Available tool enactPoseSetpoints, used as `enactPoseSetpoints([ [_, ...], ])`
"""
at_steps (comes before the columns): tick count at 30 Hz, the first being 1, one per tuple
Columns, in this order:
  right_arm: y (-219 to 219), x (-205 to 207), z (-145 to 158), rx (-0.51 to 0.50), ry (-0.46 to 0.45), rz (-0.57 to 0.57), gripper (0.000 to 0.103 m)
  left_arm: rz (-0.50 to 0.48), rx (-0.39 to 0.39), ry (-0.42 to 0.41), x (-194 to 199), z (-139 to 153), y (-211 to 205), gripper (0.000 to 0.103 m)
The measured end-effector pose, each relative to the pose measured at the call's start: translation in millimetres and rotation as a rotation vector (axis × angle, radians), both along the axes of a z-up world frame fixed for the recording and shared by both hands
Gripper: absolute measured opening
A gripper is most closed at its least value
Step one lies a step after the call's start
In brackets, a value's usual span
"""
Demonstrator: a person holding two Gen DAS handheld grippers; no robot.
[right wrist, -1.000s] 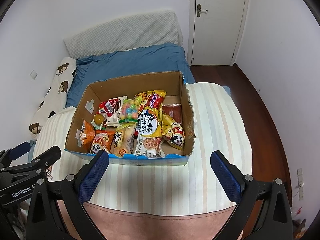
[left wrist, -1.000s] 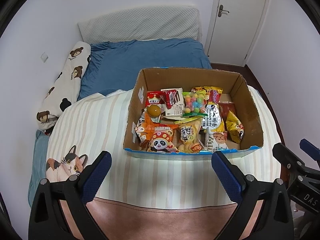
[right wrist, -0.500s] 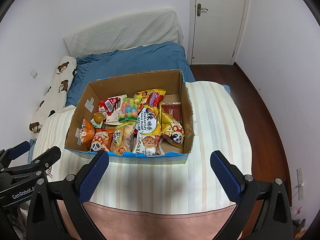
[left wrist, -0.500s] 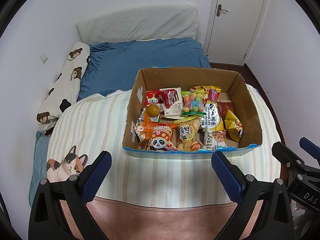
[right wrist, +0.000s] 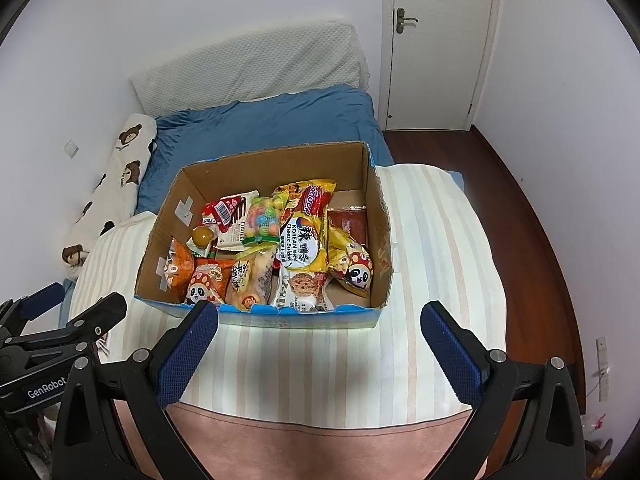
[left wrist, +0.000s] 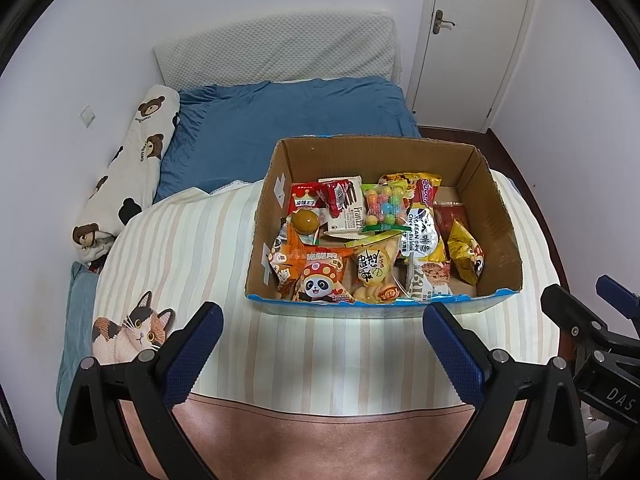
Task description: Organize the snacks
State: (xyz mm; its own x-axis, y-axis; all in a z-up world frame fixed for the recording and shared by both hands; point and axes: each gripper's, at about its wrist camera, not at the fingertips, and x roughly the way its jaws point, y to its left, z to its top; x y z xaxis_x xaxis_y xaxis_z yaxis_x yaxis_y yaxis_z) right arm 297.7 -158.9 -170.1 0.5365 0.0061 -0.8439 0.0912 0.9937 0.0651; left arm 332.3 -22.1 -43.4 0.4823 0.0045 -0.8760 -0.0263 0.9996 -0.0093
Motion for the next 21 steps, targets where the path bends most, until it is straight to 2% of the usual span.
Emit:
enactPoseSetpoints([
  [21,1.3,-1.4,-0.4,-0.006,-0.004,0.001,0.103,0.003,-0.001,-0.005,-1.2,0.9,-1.5,0.102],
])
